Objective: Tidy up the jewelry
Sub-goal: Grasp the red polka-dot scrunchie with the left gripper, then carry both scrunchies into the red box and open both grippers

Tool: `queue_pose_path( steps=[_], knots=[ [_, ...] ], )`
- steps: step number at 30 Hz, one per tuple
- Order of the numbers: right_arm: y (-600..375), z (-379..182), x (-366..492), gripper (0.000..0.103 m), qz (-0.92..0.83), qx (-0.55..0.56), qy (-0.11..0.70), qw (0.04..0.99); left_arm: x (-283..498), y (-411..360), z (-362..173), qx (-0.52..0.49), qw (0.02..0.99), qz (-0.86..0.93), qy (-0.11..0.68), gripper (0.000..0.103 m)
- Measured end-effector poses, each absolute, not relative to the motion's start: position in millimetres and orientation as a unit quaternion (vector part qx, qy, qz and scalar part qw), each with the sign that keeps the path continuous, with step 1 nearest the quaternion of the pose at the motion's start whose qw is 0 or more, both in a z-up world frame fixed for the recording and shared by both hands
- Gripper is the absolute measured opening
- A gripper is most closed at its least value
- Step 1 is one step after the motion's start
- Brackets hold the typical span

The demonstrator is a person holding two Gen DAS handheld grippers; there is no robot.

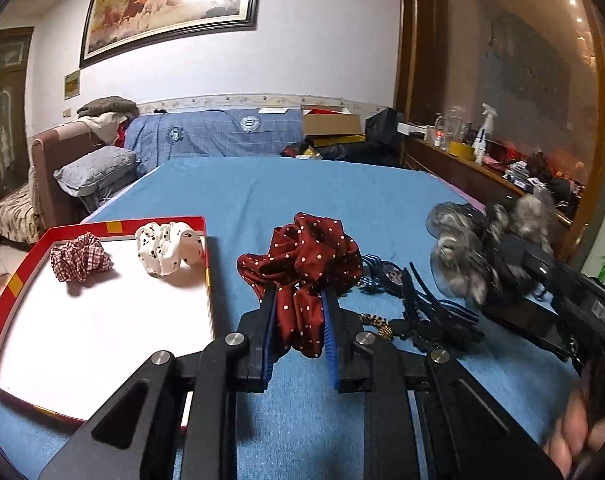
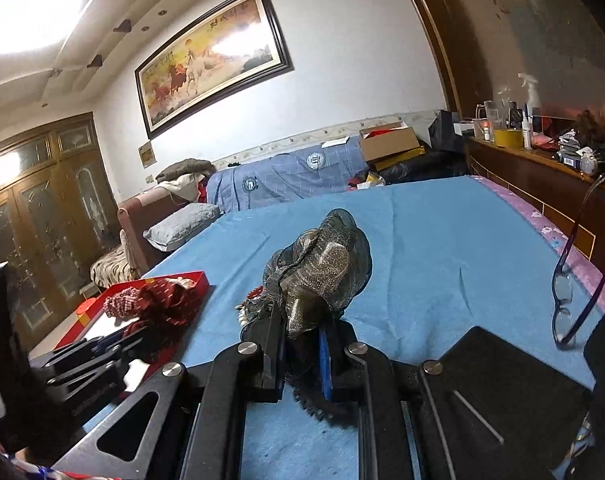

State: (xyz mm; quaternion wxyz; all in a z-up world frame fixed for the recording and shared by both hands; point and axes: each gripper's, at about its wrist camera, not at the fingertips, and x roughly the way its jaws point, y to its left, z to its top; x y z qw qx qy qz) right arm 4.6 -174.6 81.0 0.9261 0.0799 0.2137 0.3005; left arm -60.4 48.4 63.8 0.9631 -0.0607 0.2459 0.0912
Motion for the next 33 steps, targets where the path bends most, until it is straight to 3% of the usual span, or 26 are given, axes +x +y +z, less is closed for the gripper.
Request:
queue_pose_path(
  steps=[9, 33],
  knots=[
    [-177.9, 81.1, -19.8, 0.014, 0.284, 0.082, 0.179, 0.939, -61.4, 34.7, 66.1, -0.025, 0.965, 0.116, 0.233, 0.02],
    [-166.0, 80.9, -22.6, 0.014, 0.276, 0.053, 0.183, 0.942, -61.3, 29.8, 66.7, -0.006, 0.963, 0.137, 0.233, 0.021]
  ],
)
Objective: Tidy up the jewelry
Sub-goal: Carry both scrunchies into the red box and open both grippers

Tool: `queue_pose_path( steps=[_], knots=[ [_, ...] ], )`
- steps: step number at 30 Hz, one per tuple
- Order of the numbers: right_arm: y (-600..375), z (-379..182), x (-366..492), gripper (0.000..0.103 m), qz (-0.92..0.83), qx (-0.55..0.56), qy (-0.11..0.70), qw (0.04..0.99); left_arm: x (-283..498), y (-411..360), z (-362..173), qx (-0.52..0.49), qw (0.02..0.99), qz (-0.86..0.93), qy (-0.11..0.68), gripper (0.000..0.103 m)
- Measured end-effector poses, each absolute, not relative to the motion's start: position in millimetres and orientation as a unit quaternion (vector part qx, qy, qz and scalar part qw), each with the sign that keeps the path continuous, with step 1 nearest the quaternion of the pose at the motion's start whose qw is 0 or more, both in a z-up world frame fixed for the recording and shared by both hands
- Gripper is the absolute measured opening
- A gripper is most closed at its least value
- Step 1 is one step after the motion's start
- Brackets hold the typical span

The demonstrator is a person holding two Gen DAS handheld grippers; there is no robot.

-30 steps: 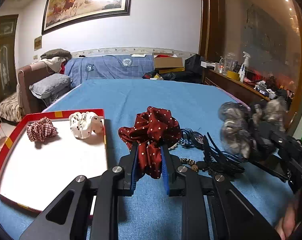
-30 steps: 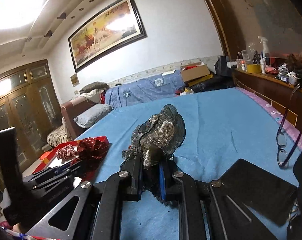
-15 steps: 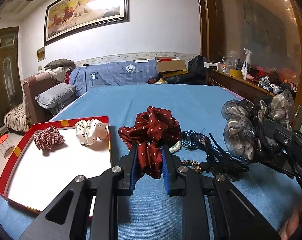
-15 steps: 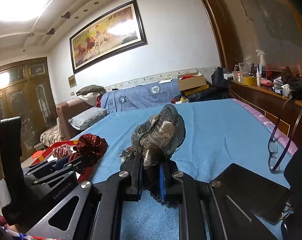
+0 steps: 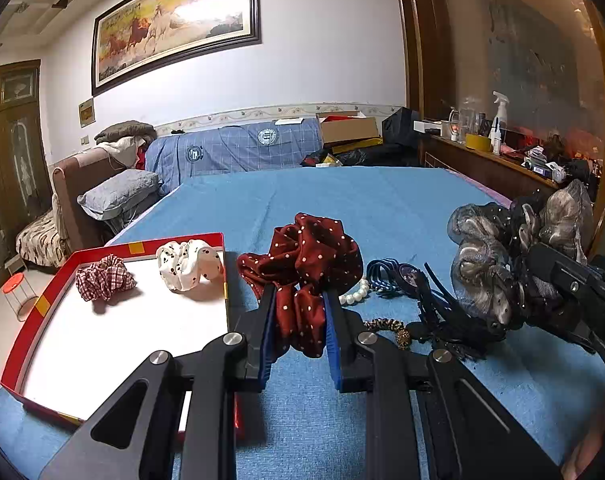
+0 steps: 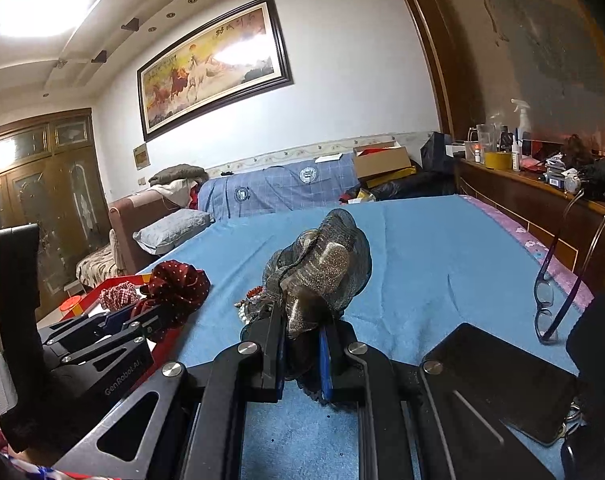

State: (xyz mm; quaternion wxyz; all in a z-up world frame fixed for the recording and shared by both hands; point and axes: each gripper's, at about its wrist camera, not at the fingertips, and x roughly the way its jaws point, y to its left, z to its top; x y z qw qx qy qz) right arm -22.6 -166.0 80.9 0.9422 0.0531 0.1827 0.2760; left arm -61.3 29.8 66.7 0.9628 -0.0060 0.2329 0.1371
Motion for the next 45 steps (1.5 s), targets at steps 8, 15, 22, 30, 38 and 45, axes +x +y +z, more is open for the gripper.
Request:
queue_pose_path(
  steps=[8, 15, 22, 30, 38, 45],
  knots=[
    [-174.9, 73.8, -27.3, 0.014, 0.273, 0.089, 0.211, 0.934, -64.8, 30.9, 63.8, -0.016, 0.958, 0.122, 0.259, 0.021],
    [-174.0, 69.1, -40.7, 0.014, 0.286, 0.096, 0.235, 0.924, -82.5, 41.1, 64.4, -0.023, 0.955, 0.124, 0.267, 0.021],
    [-164.0, 81.5, -51.9, 0.014, 0.301, 0.086, 0.228, 0.922, -99.8, 62.0, 65.7, -0.035, 0.954, 0.14, 0.264, 0.021],
    [-138.5, 91.2, -63.5, 0.014, 0.317, 0.061, 0.224, 0.92, -115.9, 87.9, 67.3, -0.053, 0.952, 0.159, 0.255, 0.021],
    [-117.1, 97.0, -67.8, 0.014, 0.334, 0.041, 0.222, 0.915, -127.2, 112.5, 67.4, -0.077, 0.95, 0.174, 0.249, 0.021],
    [-94.6, 103.3, -68.6, 0.014, 0.357, 0.022, 0.216, 0.909, -133.5, 127.5, 65.1, -0.091, 0.947, 0.183, 0.248, 0.021]
  ],
)
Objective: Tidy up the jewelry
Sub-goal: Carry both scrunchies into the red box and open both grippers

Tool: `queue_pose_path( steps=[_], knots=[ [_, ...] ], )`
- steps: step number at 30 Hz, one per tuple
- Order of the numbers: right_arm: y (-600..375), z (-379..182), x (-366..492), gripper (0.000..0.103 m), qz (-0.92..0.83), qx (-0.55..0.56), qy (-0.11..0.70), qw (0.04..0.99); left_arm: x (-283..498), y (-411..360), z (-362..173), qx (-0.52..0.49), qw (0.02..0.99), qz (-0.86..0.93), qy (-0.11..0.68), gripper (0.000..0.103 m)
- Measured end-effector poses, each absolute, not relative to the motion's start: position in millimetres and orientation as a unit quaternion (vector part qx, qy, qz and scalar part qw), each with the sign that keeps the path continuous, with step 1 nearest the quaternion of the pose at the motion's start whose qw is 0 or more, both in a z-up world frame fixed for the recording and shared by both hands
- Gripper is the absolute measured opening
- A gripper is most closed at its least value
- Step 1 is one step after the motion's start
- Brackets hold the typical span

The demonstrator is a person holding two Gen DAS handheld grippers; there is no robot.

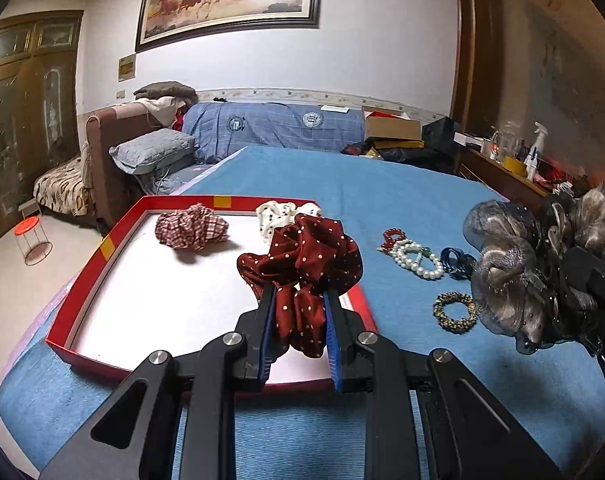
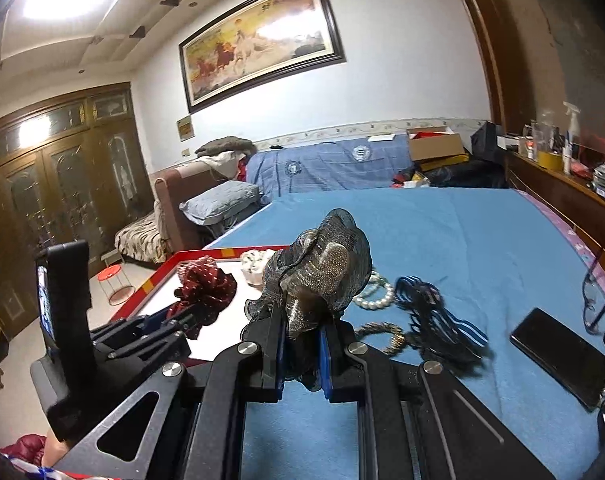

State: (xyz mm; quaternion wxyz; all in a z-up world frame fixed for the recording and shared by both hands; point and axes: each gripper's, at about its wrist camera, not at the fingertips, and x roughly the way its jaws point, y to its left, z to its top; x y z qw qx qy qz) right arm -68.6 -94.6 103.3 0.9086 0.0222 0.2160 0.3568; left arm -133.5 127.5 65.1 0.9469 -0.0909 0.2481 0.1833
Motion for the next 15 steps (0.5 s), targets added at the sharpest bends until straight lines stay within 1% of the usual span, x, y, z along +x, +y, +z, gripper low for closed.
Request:
queue_pose_path(
  steps=[9, 15],
  knots=[
    [-56.6, 111.2, -58.5, 0.014, 0.395, 0.011, 0.222, 0.891, -145.5, 175.4, 67.1, -0.133, 0.936, 0.22, 0.239, 0.021],
    [-18.2, 106.7, -47.4, 0.014, 0.418, 0.009, 0.242, 0.876, -150.0, 216.1, 63.9, -0.162, 0.923, 0.252, 0.24, 0.021]
  ],
)
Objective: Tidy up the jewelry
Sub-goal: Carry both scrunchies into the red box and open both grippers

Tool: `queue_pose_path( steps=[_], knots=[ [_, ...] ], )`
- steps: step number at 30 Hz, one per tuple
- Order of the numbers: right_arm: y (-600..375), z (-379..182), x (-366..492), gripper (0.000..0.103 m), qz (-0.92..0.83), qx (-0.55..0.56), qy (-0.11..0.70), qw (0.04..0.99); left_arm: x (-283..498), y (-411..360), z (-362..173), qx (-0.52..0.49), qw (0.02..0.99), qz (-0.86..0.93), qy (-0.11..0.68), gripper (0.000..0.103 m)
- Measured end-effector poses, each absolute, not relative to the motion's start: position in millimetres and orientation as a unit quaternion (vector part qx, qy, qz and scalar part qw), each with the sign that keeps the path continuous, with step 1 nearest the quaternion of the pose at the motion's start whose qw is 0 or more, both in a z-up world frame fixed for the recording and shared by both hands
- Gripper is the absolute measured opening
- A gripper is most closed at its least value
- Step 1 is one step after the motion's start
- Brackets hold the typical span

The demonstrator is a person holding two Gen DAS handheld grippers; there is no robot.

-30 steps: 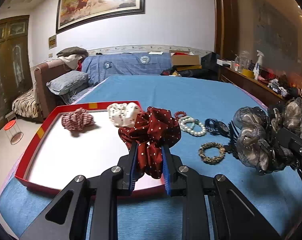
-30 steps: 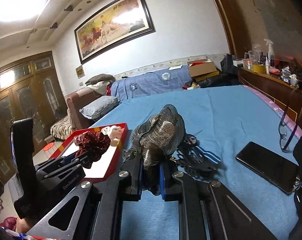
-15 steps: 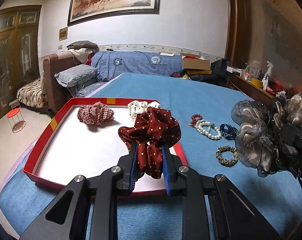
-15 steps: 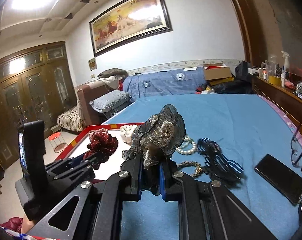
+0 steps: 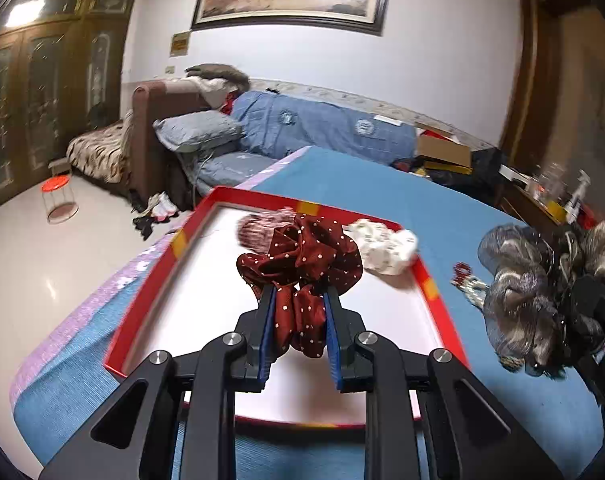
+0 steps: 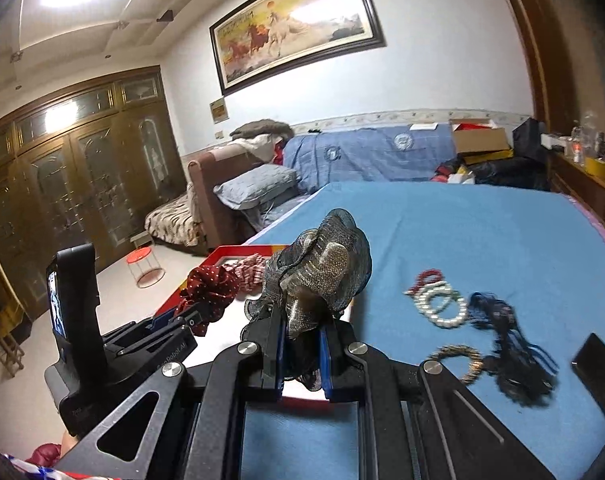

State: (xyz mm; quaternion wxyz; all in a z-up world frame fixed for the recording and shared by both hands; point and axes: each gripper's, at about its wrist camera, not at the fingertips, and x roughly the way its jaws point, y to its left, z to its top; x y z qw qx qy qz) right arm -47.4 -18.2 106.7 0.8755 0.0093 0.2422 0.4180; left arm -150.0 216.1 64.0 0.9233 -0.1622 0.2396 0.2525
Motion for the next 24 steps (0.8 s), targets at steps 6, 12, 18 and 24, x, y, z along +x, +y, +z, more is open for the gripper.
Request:
queue_pose_path(
  steps=[6, 12, 18, 24],
  knots=[
    [20.5, 91.6, -24.9, 0.015, 0.431, 0.014, 0.281, 0.858, -144.0, 246.3, 55.1, -0.183, 0.913, 0.26, 0.257, 0.021],
    [48.6, 72.5, 2.4, 0.015, 0.43, 0.03, 0.324, 0.842, -128.6, 259.1, 49.6, -0.195, 0.908, 0.243, 0.28, 0.021],
    [67.3, 58.8, 30.3, 0.015, 0.428, 0.043, 0.354, 0.831, -112.9, 271.0, 42.6, -0.202, 0.903, 0.226, 0.304, 0.021],
    [71.4, 50.3, 40.5, 0.015, 0.413, 0.056, 0.369, 0.83, -95.7, 274.0, 37.4, -0.211, 0.901, 0.201, 0.321, 0.021]
  ],
)
